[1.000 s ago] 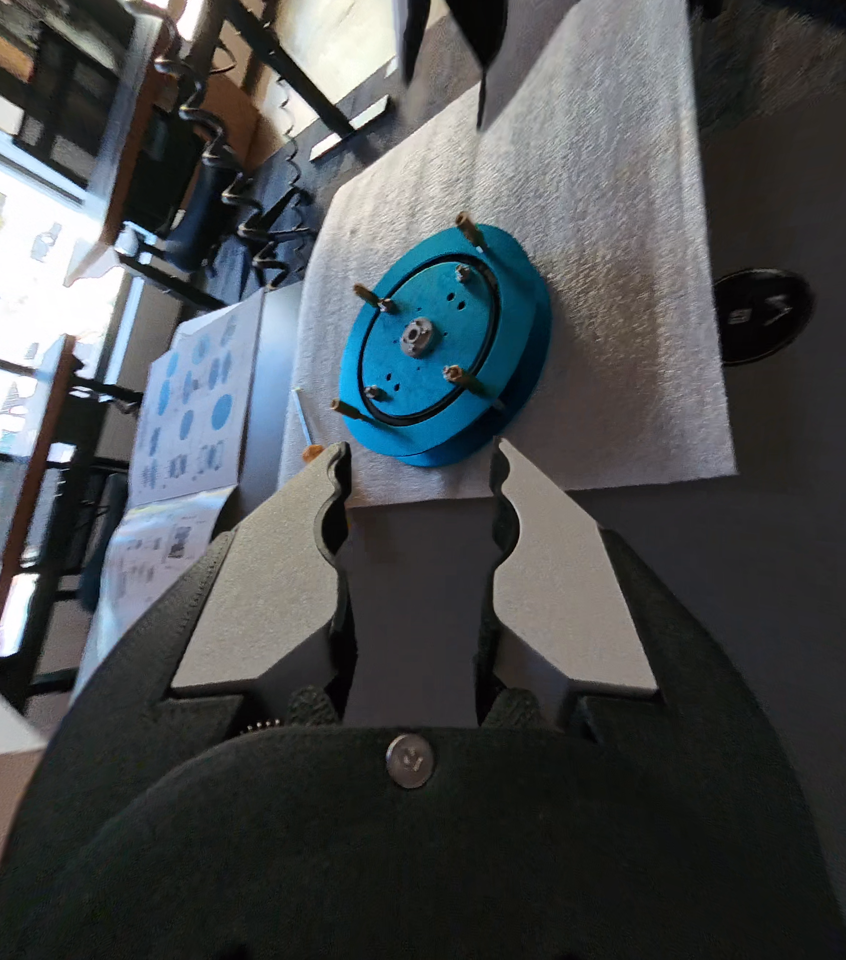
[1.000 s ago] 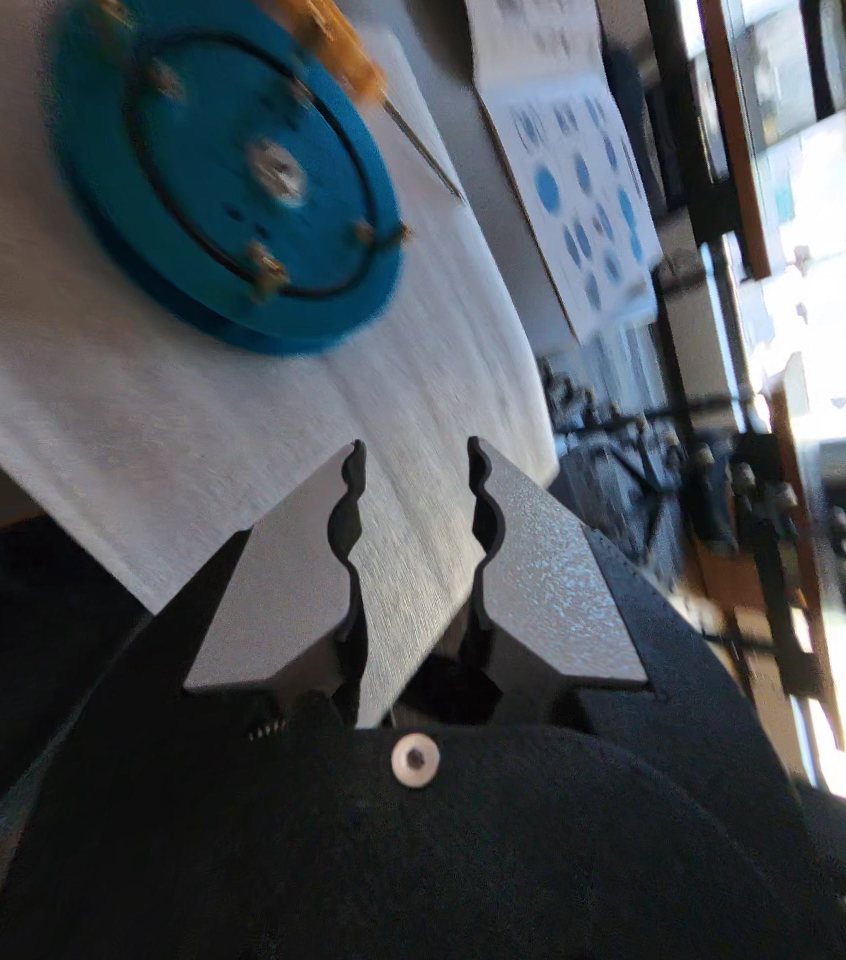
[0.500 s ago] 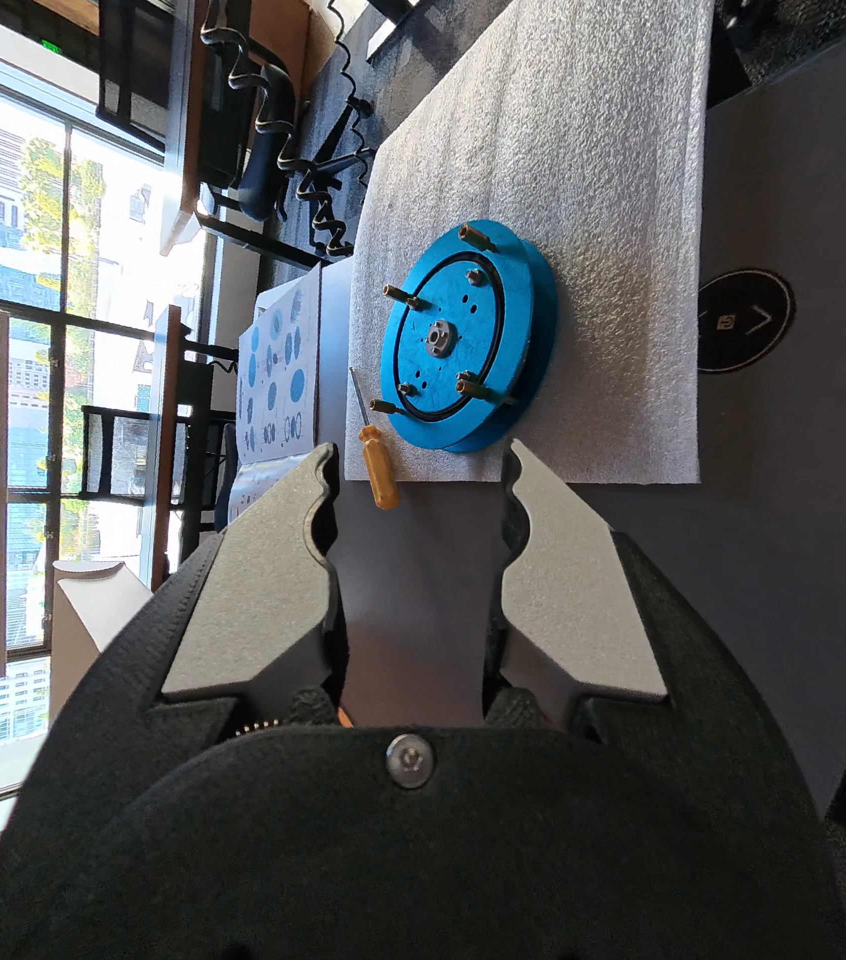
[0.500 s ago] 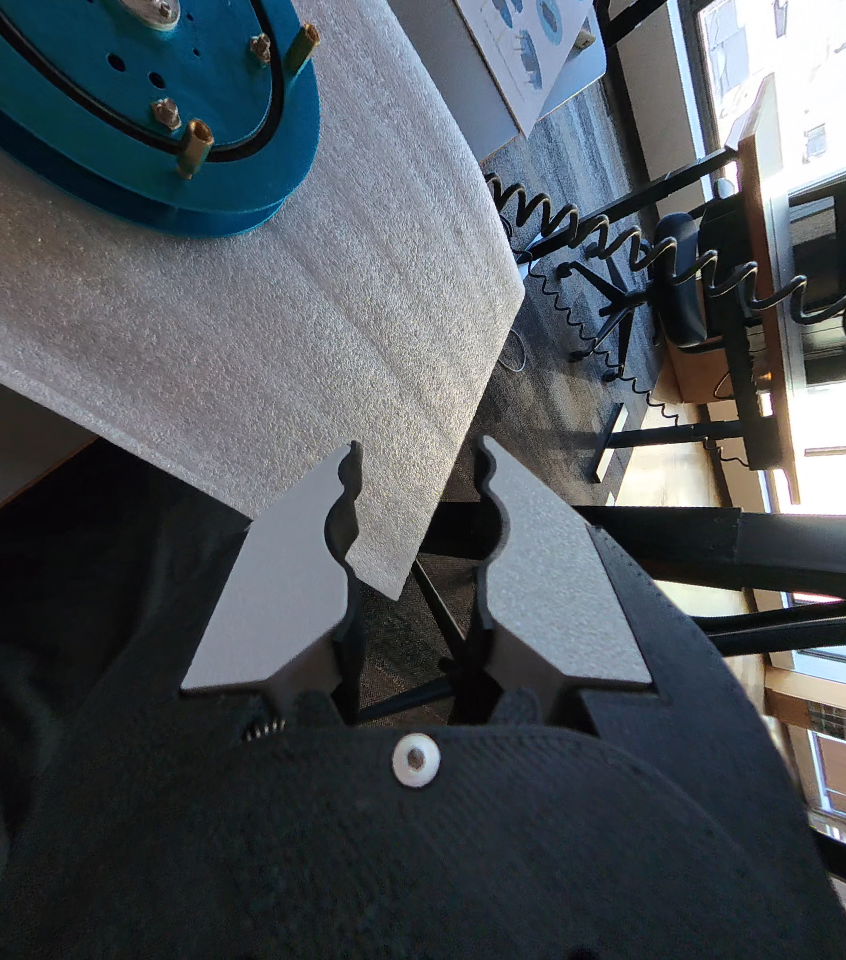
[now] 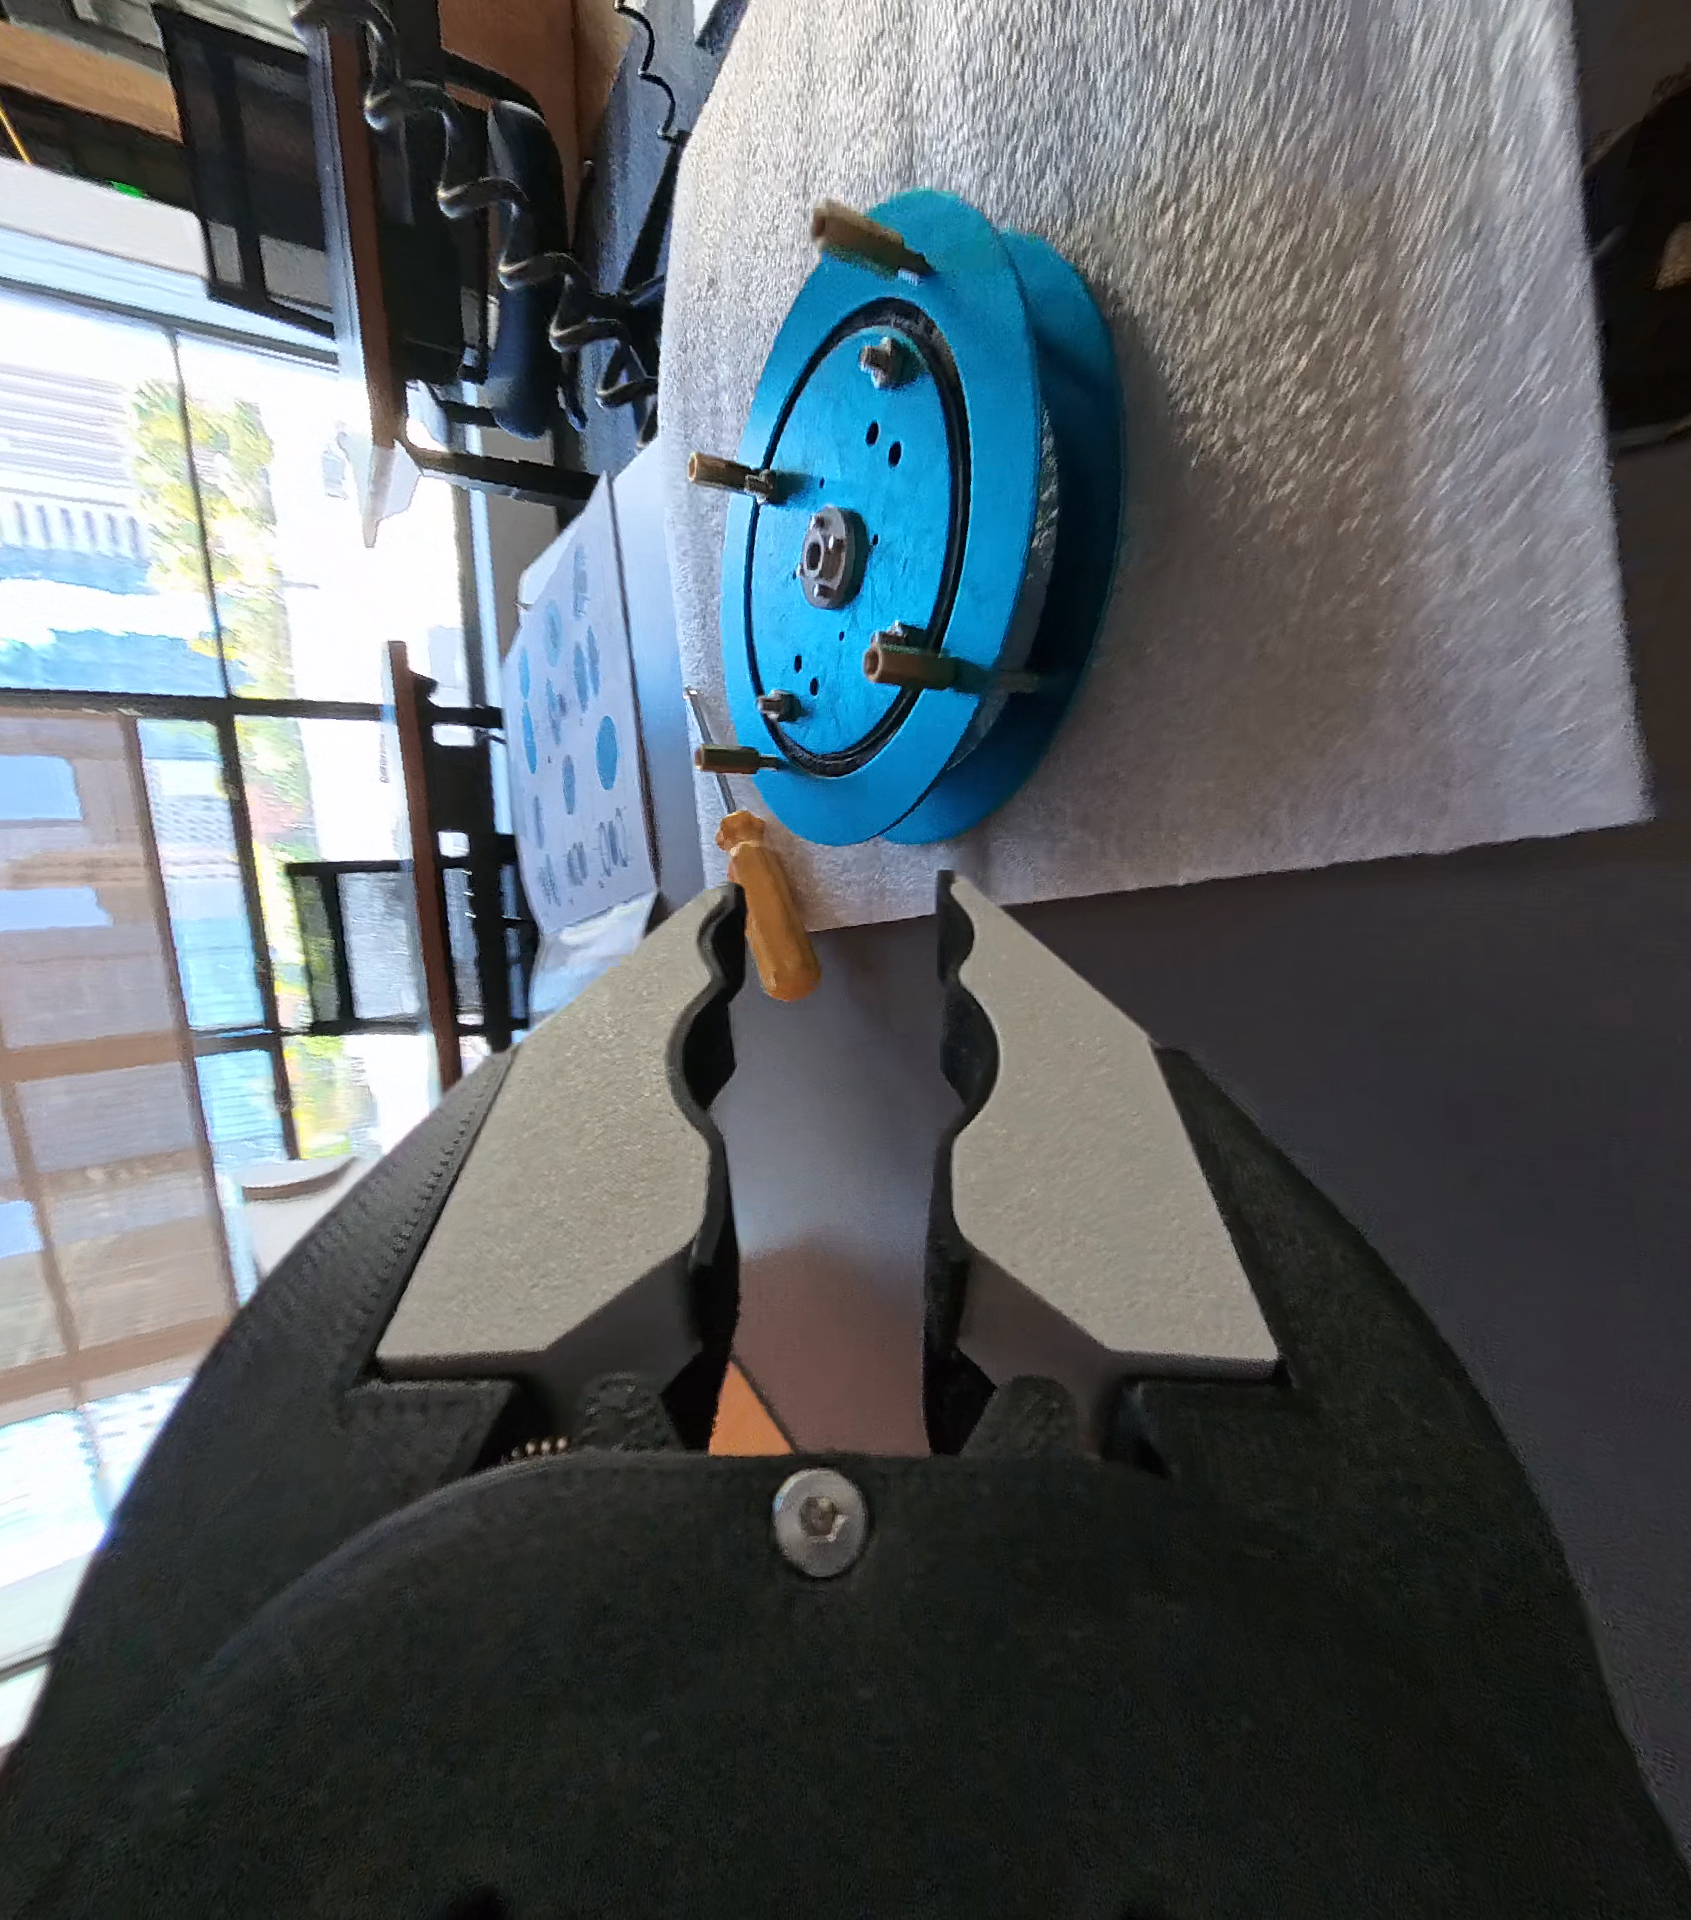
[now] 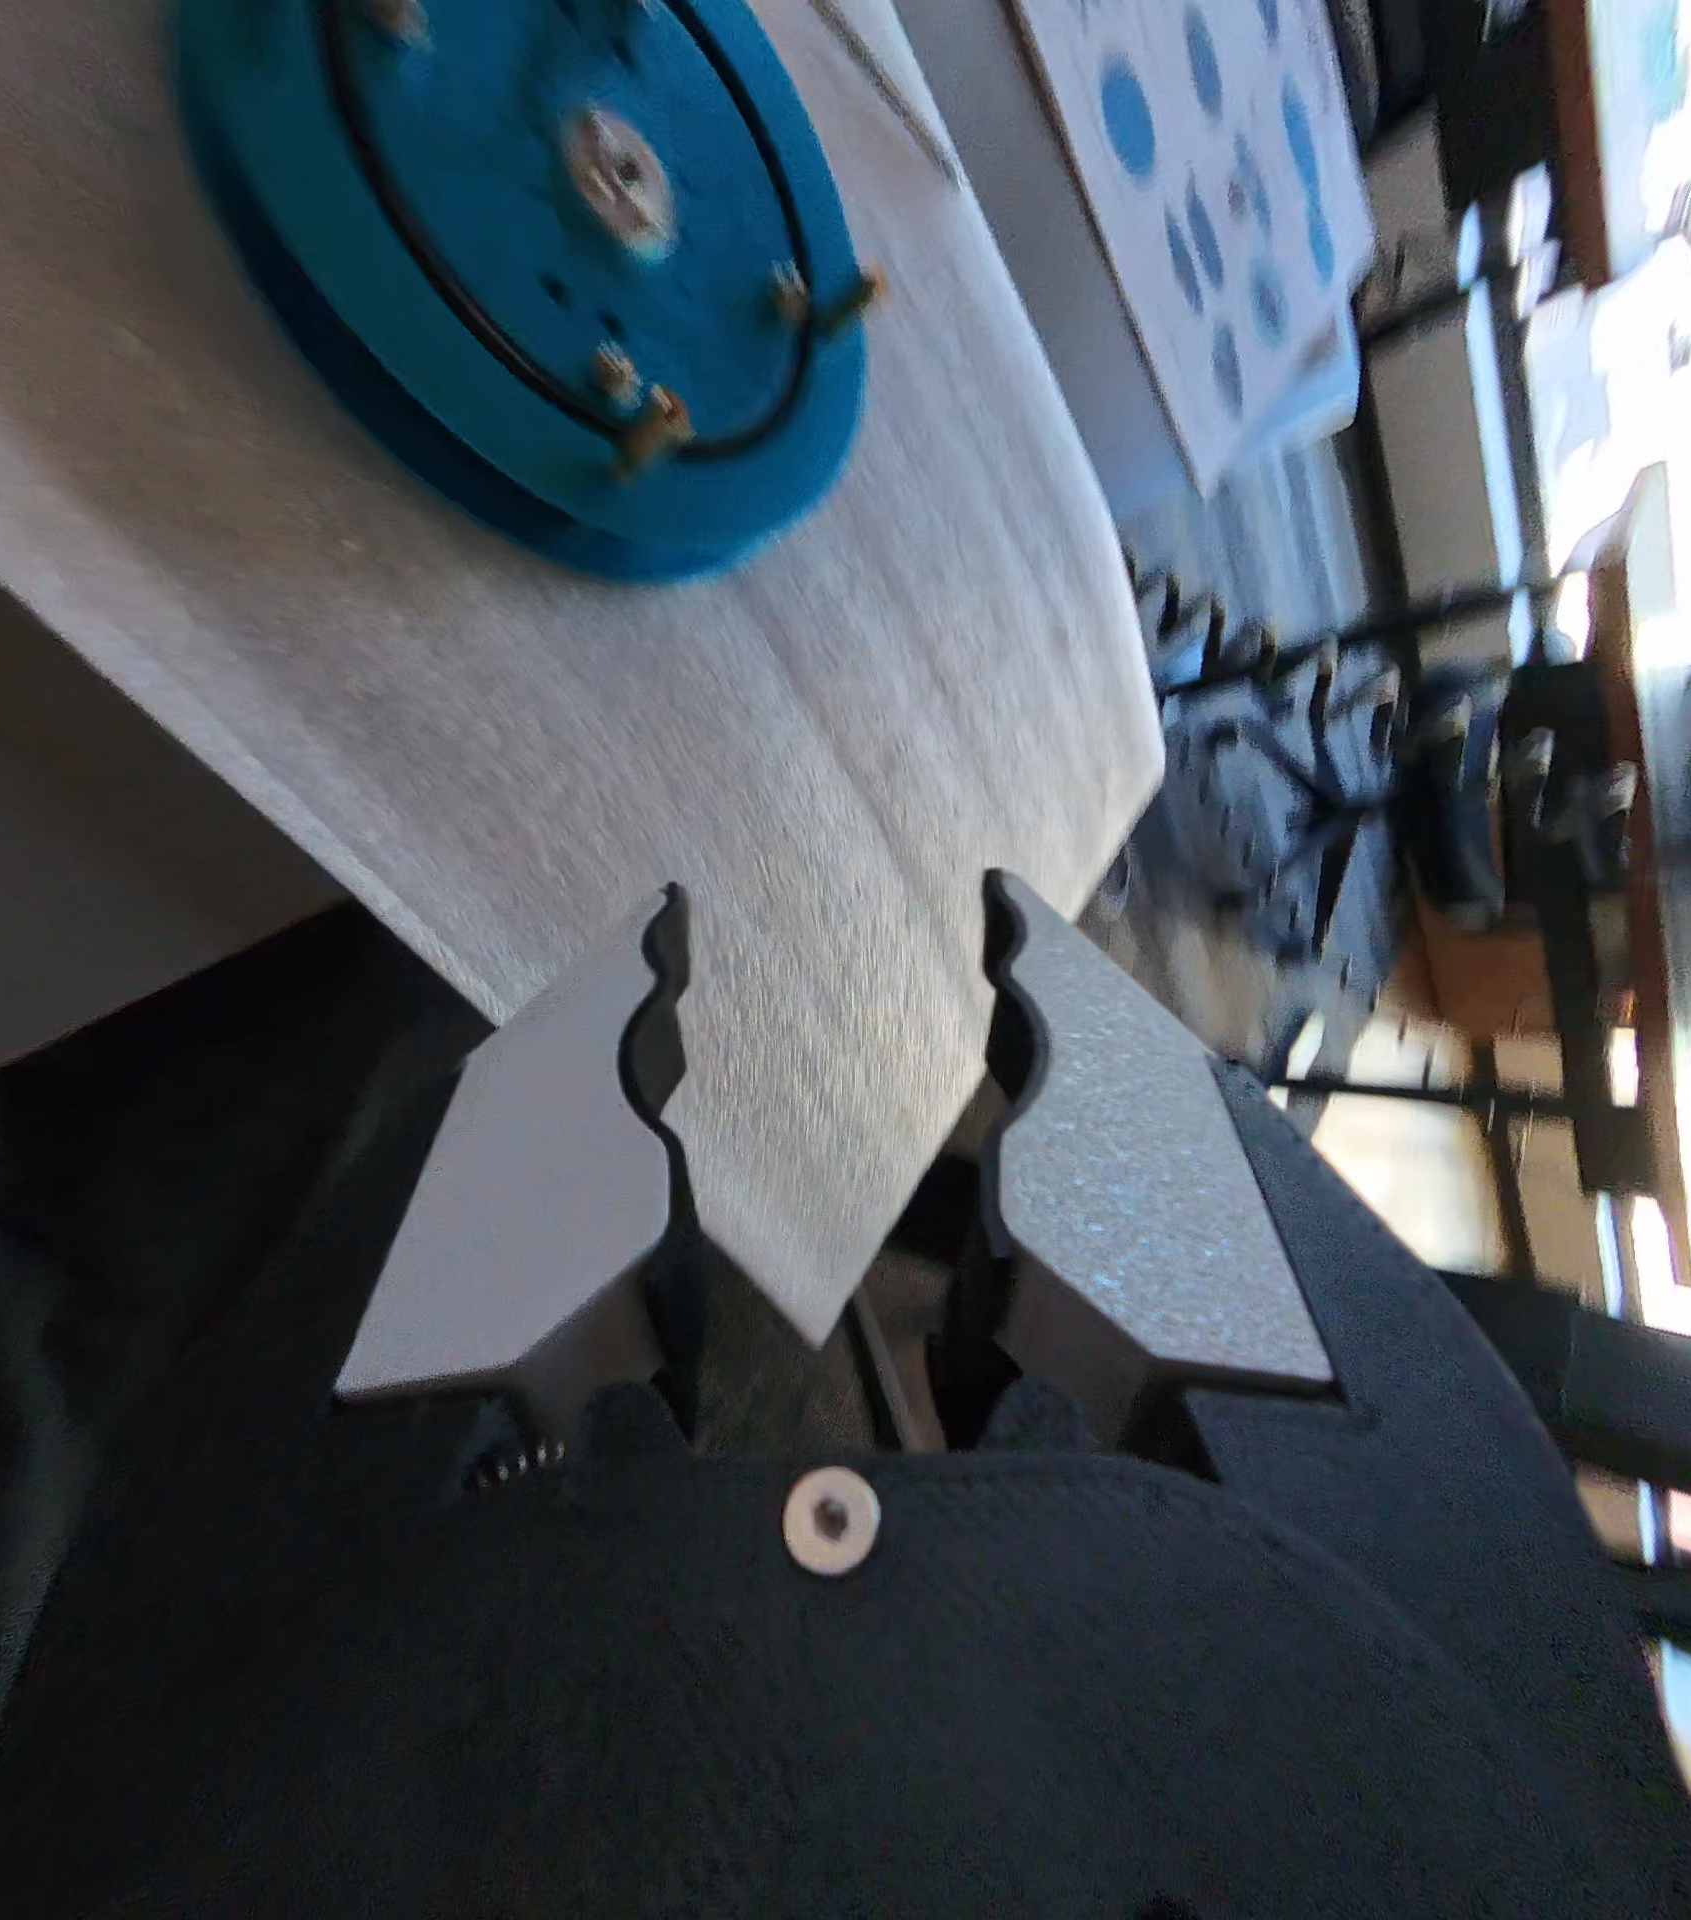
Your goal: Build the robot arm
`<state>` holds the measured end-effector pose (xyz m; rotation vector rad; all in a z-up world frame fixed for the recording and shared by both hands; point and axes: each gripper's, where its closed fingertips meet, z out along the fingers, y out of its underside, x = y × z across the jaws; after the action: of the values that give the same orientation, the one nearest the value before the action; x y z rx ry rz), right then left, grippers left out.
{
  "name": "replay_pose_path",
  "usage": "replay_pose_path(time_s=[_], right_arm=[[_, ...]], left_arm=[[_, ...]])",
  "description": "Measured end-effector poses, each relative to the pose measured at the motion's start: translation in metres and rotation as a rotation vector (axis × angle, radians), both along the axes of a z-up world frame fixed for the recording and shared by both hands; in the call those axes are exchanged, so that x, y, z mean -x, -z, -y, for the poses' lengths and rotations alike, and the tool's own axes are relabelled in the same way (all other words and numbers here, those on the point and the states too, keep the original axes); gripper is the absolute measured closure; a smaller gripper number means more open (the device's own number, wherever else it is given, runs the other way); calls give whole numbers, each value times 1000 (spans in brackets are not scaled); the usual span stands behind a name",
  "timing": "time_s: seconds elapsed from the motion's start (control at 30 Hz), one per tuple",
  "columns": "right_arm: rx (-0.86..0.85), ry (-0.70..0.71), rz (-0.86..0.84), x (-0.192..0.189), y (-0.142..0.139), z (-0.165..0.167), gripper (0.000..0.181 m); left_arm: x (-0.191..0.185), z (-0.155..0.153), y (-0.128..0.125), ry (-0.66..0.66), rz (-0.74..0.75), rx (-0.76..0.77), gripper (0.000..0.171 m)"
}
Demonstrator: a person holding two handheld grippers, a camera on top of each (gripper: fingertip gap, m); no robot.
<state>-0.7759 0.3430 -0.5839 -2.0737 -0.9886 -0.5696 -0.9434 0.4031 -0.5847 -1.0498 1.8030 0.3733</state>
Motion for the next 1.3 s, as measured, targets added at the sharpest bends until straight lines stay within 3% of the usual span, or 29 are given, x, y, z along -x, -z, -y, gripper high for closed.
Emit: replay_pose_path(time_s=[0.07,0.13,0.3,0.37,0.53,0.63,0.87,1.1,1.3], right_arm=[[-112,-205,-7,18,-4,-8,123],[-172,-368,-29,32,-1,-7,133],[-200,-464,-64,53,7,-18,138],[-212,-505,-38,60,8,-21,143],[-190,-549,-18,68,15,-28,150],[-204,-559,-44,72,11,-31,163],[-211,-532,-117,68,9,-40,170],[-262,-531,-191,65,-4,-45,173],[-236,-527,-241,63,-13,-55,174]], left_arm=[[-2,-6,-1,41,-29,-72,142],[-6,-6,3,92,-53,-99,144],[-14,-6,10,173,-97,-156,147],[-15,-6,13,213,-126,-196,155],[-20,-6,20,249,-158,-250,161],[-23,-8,15,247,-129,-278,167],[-26,-10,8,209,-4,-246,170],[-29,-16,0,174,68,-196,171],[-31,-25,-5,116,113,-38,171]])
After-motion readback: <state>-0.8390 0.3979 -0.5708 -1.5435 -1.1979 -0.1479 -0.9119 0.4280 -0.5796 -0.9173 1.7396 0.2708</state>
